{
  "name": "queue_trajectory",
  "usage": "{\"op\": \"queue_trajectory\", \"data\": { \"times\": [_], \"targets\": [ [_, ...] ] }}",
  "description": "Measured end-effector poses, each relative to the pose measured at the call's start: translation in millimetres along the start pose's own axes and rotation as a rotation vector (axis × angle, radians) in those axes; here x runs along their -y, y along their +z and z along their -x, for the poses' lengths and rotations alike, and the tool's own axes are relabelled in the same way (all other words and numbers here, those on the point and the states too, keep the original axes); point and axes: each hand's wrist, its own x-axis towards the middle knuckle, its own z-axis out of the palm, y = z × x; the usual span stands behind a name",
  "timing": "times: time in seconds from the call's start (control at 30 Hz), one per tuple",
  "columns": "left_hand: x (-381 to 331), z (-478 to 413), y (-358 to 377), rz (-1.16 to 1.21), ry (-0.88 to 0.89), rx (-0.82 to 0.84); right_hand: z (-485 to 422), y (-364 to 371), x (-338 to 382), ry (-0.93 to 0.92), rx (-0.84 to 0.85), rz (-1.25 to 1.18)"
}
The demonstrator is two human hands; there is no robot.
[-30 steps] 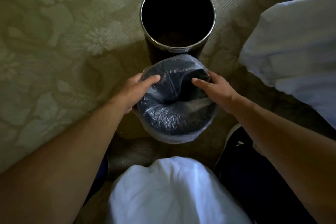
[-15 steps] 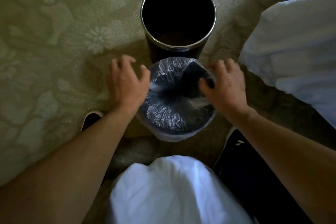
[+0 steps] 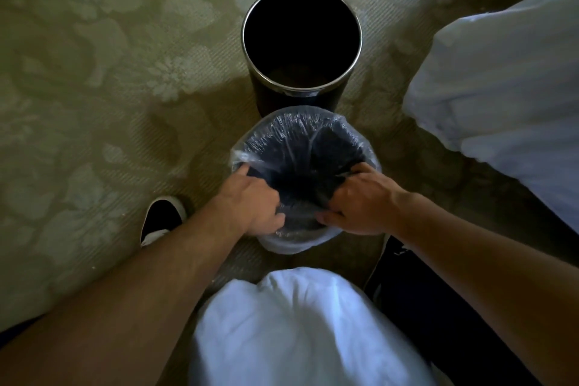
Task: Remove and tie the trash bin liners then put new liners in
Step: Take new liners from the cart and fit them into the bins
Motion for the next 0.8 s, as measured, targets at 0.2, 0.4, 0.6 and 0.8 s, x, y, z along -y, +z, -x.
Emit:
{"op": "queue_trajectory", "data": {
  "times": [0.2, 0.4, 0.6, 0.8],
  "targets": [
    [-11, -10, -20, -0.062, 0.014, -0.257, -31, -22, -8, 0.025, -0.204, 0.022],
    [21, -22, -25, -0.509, -0.028, -0.125, -42, -16, -18, 0.057, -0.077, 0.403],
    [39, -21, -15, -0.594, -0.075, -0.006, -32, -9, -37, 0.145, -0.020, 0.441],
    [46, -7, -16, -0.303, 0.120, -0.507, -16, -27, -38, 0.026, -0.401, 0.113]
  ]
}}
